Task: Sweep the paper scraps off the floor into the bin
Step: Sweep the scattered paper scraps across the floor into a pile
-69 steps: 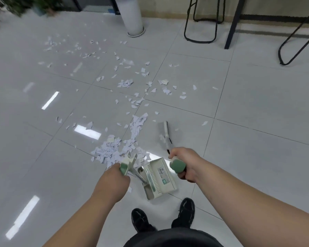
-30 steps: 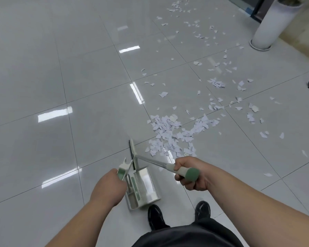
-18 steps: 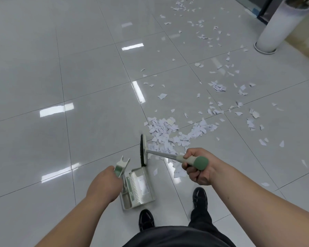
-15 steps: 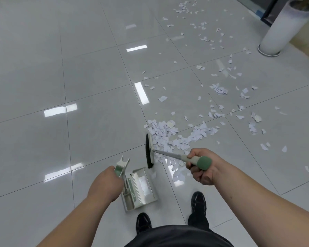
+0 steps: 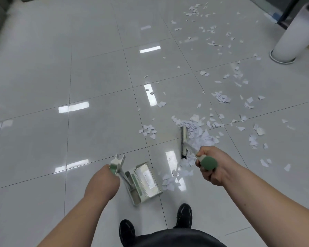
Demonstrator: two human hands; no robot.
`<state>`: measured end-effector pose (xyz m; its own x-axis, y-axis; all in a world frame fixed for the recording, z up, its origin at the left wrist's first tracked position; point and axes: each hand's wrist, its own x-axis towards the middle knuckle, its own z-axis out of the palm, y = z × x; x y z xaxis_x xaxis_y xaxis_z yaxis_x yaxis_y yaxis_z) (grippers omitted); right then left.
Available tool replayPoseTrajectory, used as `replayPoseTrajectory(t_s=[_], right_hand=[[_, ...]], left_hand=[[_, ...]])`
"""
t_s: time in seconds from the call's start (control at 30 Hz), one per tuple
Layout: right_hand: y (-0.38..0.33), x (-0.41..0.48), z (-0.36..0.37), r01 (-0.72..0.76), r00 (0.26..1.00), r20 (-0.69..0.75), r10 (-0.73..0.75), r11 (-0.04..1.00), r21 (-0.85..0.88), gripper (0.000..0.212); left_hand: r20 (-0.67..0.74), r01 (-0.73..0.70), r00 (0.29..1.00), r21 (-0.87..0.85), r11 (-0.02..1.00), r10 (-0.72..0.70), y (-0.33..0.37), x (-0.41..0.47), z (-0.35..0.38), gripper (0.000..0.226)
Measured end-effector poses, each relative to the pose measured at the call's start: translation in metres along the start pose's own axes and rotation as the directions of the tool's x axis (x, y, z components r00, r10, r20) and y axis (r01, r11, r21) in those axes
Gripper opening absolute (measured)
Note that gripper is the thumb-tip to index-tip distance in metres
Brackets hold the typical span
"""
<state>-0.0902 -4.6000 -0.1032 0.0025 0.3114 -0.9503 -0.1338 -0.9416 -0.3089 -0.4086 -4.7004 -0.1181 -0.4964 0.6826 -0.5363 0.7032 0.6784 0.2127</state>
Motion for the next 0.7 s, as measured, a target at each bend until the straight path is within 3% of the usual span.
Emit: replayPoseTrajectory(t_s=[0.13,0.27,0.53,0.7], right_hand=[[-0.010,0.003,-0.017,0.048,0.998,0.046,-0.047,0.999,-0.026,0.029],[-0.015,0.006,-0.010,0.049,0.987,0.159,-0.039,0.997,-0.063,0.024],[-0.027,0.040,0.061,-0.013,0.931,0.360,0.058,0.992,-0.125,0.017],[-0.043,0.066,0.092,-0.093,0.899,0.413,0.144,0.986,-0.141,0.016]], left_hand=[[-0.013,0.034,0.999,-0.009,0.999,-0.034,0.008,-0.010,0.006,0.022],[-0.030,0.076,0.997,-0.013,0.997,-0.076,0.011,-0.018,0.009,0.018],[-0.026,0.150,0.988,-0.042,0.988,-0.151,0.005,-0.028,0.006,0.019],[-0.033,0.222,0.974,-0.086,0.971,-0.225,-0.008,-0.037,0.005,0.018]])
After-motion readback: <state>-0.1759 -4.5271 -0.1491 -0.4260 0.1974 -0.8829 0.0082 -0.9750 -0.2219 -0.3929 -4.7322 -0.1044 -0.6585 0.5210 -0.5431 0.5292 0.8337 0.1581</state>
